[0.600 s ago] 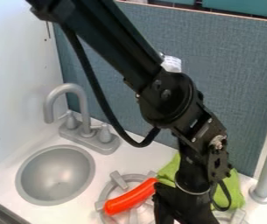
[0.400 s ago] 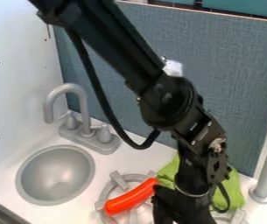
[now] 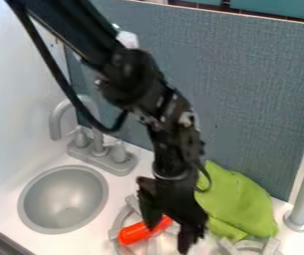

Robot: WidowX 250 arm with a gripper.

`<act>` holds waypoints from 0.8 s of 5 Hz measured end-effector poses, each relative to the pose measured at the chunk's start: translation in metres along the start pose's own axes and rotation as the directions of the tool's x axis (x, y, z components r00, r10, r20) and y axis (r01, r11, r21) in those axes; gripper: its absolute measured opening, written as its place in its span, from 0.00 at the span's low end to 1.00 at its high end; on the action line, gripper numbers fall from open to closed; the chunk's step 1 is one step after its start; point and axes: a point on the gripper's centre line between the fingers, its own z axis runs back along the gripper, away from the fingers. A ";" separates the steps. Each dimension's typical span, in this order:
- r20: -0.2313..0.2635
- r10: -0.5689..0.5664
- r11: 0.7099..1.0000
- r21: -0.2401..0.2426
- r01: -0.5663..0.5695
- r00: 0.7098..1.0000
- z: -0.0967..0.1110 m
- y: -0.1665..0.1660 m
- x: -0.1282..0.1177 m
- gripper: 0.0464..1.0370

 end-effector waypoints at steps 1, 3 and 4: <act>0.006 -0.005 0.999 0.054 0.005 1.000 0.001 0.022 0.003 0.96; -0.053 -0.058 0.986 0.156 0.066 0.997 -0.018 0.041 0.028 0.96; -0.102 -0.033 0.991 0.123 0.045 0.994 -0.038 0.054 0.032 0.96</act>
